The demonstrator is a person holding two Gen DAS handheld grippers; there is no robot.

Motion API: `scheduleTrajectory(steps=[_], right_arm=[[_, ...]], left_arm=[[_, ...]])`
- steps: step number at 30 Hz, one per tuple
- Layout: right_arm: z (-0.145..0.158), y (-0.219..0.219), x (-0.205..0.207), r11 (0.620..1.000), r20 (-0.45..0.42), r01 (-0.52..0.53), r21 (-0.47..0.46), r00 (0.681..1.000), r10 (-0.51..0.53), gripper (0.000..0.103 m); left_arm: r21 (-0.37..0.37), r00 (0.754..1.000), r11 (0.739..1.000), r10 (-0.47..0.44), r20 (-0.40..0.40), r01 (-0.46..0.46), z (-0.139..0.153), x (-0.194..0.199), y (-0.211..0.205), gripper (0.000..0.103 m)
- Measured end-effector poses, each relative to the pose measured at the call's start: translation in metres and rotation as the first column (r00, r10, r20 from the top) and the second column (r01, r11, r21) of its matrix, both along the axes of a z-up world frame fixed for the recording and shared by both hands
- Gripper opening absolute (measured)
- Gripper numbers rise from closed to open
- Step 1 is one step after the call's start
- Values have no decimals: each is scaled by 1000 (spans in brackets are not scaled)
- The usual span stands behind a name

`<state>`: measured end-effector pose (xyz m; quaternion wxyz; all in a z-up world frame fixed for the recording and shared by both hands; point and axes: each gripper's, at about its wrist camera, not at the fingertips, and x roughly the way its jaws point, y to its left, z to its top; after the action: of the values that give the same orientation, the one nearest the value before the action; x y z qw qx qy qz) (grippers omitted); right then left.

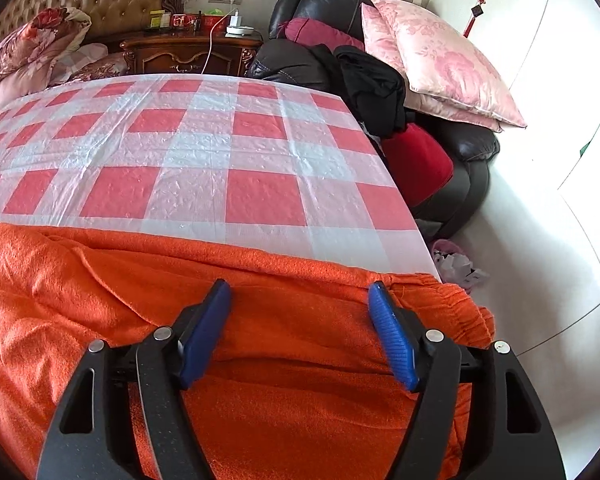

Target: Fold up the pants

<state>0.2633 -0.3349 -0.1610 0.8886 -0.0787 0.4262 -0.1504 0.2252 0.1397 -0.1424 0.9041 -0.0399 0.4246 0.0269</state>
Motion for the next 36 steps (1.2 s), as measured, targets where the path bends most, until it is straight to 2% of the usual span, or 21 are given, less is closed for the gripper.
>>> scheduleTrajectory(steps=[1,2,3,4,6,8,10,11,14,15,17,18,20,26,30,32,33,34,36], right_arm=[[0,-1,0,1000,0,1,6,1000,-1,68],[0,-1,0,1000,0,1,9,1000,-1,68],[0,-1,0,1000,1,1,11,1000,-1,68],[0,-1,0,1000,1,1,12,1000,-1,68],[0,-1,0,1000,1,1,6,1000,-1,68],[0,0,1,1000,1,1,-9,1000,-1,69],[0,1,0,1000,2,1,-18,1000,-1,69],[0,1,1,1000,3,0,-17,1000,0,69],[0,0,0,1000,3,0,-5,1000,0,69],[0,0,0,1000,3,0,2,1000,0,69],[0,-1,0,1000,3,1,12,1000,-1,69],[0,-1,0,1000,3,1,9,1000,-1,69],[0,-1,0,1000,3,1,5,1000,-1,69],[0,4,-3,998,11,31,-45,999,-31,69],[0,9,-7,991,15,80,-108,997,-79,69],[-1,12,-5,988,12,80,-135,997,-79,71],[-1,12,-5,988,12,80,-135,997,-79,71],[-1,10,-6,989,14,80,-125,997,-79,71],[1,6,-8,993,21,76,-92,997,-75,71]], left_arm=[[46,999,998,51,5,-52,3,-2,12,64],[32,996,996,88,30,-89,10,-8,30,64],[-20,994,995,102,49,-101,15,-15,46,66],[-54,988,989,142,63,-138,21,-24,68,71],[-54,966,967,251,65,-248,25,-40,111,75],[-85,945,944,324,53,-319,22,-57,153,75],[-182,949,934,314,12,-306,12,-68,190,76],[-276,961,921,277,-31,-274,1,-69,208,76],[-423,975,878,214,-66,-222,-19,-64,234,76],[-449,978,869,197,-70,-207,-23,-64,236,73],[-512,989,846,133,-63,-146,-28,-55,236,38],[-528,993,841,104,-54,-116,-28,-52,232,24],[-502,997,862,60,-51,-77,-25,-42,224,20],[-484,998,873,35,-57,-58,-19,-11,237,17],[-446,996,894,13,-83,-49,-15,13,232,16],[-407,993,910,33,-113,-77,-15,17,232,24],[-371,989,921,74,-131,-118,-13,13,234,42],[-347,984,924,122,-127,-160,-9,6,237,48],[-321,979,925,195,-61,-204,14,-21,239,48]])
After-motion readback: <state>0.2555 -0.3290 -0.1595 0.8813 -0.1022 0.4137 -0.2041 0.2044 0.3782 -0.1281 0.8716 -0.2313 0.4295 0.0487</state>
